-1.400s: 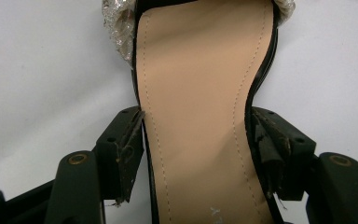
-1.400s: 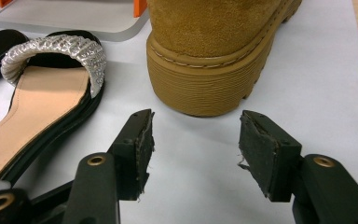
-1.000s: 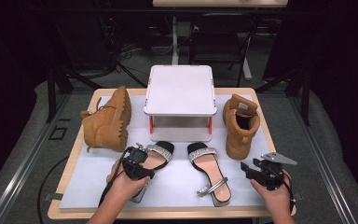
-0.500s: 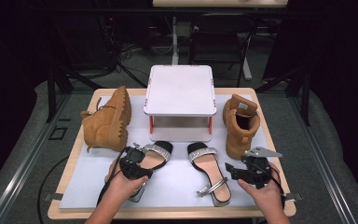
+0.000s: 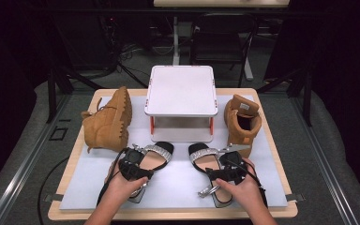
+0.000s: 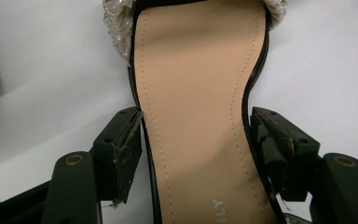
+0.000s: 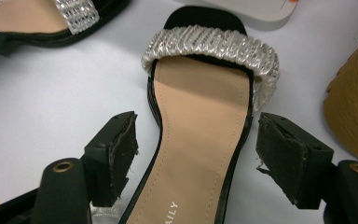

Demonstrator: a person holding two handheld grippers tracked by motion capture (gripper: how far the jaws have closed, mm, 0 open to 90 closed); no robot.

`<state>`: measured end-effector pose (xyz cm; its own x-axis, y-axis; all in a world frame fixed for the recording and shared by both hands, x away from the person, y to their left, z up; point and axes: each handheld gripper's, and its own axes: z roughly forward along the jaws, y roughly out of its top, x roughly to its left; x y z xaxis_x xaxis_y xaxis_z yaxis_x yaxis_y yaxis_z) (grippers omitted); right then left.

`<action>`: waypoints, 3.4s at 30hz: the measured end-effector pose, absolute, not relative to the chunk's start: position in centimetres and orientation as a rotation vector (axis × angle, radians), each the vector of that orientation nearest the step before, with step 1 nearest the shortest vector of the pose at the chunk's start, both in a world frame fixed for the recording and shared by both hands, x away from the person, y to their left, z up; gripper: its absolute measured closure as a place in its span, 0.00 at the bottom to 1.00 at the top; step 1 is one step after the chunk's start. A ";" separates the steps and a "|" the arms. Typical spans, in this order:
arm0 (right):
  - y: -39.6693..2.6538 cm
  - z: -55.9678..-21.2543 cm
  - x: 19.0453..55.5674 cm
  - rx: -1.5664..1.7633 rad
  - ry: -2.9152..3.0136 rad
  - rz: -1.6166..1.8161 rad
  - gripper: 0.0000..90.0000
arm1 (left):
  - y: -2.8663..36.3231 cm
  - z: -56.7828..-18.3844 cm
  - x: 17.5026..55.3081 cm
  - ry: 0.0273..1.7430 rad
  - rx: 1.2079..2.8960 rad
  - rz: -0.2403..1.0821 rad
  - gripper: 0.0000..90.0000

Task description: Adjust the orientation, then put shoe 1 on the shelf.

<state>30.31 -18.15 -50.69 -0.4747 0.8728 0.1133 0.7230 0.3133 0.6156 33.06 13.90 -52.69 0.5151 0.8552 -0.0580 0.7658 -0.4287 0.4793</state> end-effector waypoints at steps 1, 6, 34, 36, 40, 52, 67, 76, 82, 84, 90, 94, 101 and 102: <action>-18.0 -51.0 30.4 1.475 2.347 0.884 0.32 | 13.9 -52.7 33.1 1.328 2.310 0.266 0.39; -17.9 -51.5 30.6 1.525 2.375 0.871 0.32 | 13.9 -52.7 33.0 1.329 2.311 0.267 0.39; -17.6 -52.2 31.9 1.586 2.382 0.772 0.44 | 13.9 -52.7 33.2 1.329 2.311 0.262 0.39; -17.4 -52.2 32.1 1.591 2.381 0.775 0.45 | 14.0 -52.7 33.2 1.329 2.310 0.258 0.39; -17.2 -52.2 32.3 1.597 2.378 0.756 0.44 | 14.1 -52.7 33.3 1.325 2.314 0.248 0.39; -17.2 -52.2 32.1 1.594 2.456 0.693 0.38 | 14.2 -52.6 33.5 1.311 2.337 0.212 0.37; -16.8 -51.3 32.4 1.559 2.500 0.618 0.39 | 14.2 -52.1 33.5 1.315 2.371 0.178 0.37; -16.8 -51.5 32.4 1.569 2.518 0.605 0.38 | 14.1 -52.1 33.5 1.334 2.402 0.150 0.37; -16.8 -51.5 32.4 1.573 2.527 0.569 0.39 | 14.0 -52.1 33.6 1.339 2.434 0.122 0.37; -16.8 -51.6 32.4 1.573 2.545 0.564 0.39 | 13.8 -52.2 33.7 1.343 2.444 0.120 0.37; -16.9 -52.0 32.5 1.585 2.564 0.535 0.40 | 13.4 -52.2 34.1 1.376 2.490 0.097 0.37; -16.9 -51.9 32.7 1.606 2.572 0.526 0.42 | 13.2 -52.2 34.3 1.386 2.512 0.075 0.39; -16.9 -52.0 32.7 1.642 2.556 0.529 0.43 | 13.7 -52.4 34.1 1.379 2.454 0.072 0.40; -16.9 -52.1 32.5 1.640 2.545 0.541 0.43 | 13.8 -52.5 34.0 1.378 2.437 0.081 0.40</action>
